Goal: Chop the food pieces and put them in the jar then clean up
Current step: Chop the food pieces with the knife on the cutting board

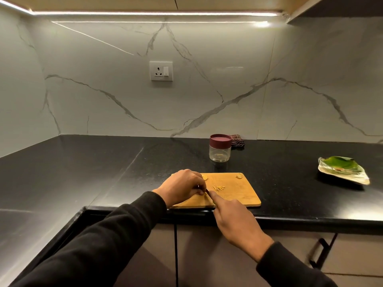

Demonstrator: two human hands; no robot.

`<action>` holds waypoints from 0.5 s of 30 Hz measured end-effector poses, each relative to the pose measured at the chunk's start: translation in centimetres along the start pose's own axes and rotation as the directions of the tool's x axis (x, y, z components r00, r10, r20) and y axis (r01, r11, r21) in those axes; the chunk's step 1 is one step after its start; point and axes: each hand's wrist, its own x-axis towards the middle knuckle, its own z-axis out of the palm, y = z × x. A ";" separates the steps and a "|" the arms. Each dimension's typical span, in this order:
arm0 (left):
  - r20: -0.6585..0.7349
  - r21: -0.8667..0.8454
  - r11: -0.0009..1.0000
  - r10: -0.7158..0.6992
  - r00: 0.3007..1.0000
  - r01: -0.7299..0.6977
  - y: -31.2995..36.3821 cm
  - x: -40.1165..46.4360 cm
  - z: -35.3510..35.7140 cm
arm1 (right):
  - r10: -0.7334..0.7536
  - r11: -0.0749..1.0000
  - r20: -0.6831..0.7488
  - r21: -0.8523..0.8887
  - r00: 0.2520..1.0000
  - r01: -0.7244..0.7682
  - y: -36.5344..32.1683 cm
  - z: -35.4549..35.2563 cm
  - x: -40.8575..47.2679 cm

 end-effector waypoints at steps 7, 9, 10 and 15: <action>-0.001 -0.018 1.000 -0.015 1.000 0.015 0.0 -0.1 0.1 | -0.001 0.999 0.007 0.034 1.000 0.001 0.1 0.3 0.0; -0.007 -0.025 0.999 -0.020 1.000 0.020 0.0 0.0 0.1 | 0.002 1.000 0.006 0.030 1.000 -0.002 0.2 0.5 0.0; -0.010 -0.029 0.999 -0.022 1.000 0.021 0.0 0.0 0.1 | 0.003 1.000 0.007 0.028 1.000 -0.003 0.2 0.5 0.1; -0.023 -0.047 0.998 -0.040 0.999 0.039 0.0 -0.1 0.2 | 0.002 1.000 0.009 0.022 1.000 -0.002 0.3 0.6 0.0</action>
